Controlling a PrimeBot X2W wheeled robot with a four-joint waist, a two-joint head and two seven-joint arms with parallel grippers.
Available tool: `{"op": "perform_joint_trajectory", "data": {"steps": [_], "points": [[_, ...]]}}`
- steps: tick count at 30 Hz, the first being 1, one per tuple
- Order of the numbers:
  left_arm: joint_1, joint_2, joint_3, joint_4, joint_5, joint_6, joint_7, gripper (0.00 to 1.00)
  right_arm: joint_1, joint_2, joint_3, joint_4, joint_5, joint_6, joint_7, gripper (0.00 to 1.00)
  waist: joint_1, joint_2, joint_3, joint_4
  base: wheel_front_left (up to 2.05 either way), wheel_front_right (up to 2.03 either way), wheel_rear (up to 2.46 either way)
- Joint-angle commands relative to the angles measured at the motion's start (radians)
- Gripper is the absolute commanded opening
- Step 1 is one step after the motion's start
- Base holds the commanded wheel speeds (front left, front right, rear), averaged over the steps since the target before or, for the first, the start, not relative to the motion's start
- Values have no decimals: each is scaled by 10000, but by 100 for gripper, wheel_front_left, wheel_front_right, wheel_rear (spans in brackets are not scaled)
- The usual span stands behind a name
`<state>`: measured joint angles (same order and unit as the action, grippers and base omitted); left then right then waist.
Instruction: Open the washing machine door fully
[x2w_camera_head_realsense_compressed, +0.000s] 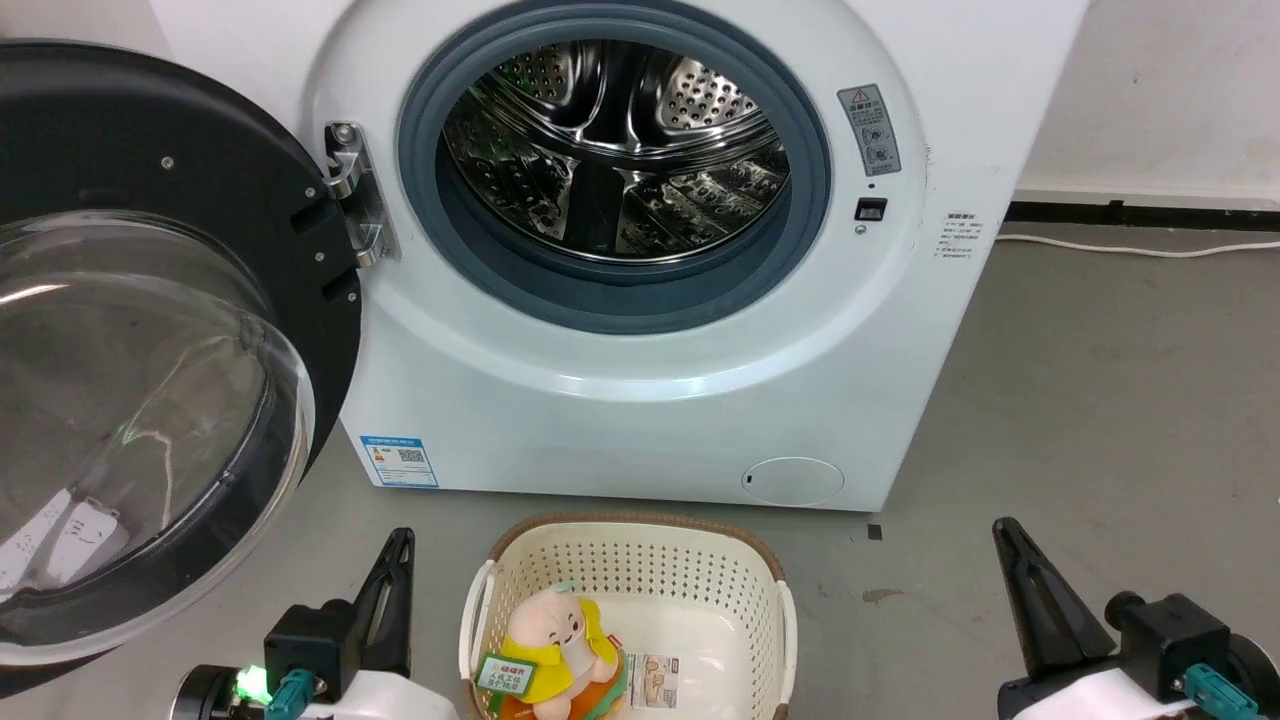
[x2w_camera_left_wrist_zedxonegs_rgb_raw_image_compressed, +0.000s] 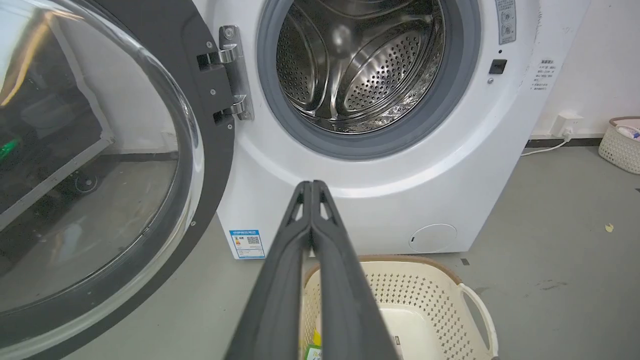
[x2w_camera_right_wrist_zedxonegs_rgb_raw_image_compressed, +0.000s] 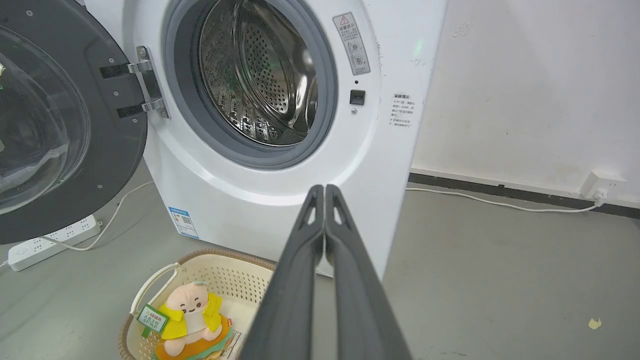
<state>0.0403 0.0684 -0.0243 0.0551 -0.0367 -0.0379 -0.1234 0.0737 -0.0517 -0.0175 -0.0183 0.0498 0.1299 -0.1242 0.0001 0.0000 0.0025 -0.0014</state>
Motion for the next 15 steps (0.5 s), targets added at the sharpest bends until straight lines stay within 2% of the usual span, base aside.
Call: {"op": "perform_joint_trajectory", "data": {"steps": [1,15], "points": [[-115,-66,10,-82,64,37,40,0,-155,8,21,15,-86,4,42,0,-1,0,0,0,0,0,0],[-184,-94,65,-195,137,119,326,0,-294,9,58,55,-184,5,330,0,-1,0,-6,3,0,0,0]]}}
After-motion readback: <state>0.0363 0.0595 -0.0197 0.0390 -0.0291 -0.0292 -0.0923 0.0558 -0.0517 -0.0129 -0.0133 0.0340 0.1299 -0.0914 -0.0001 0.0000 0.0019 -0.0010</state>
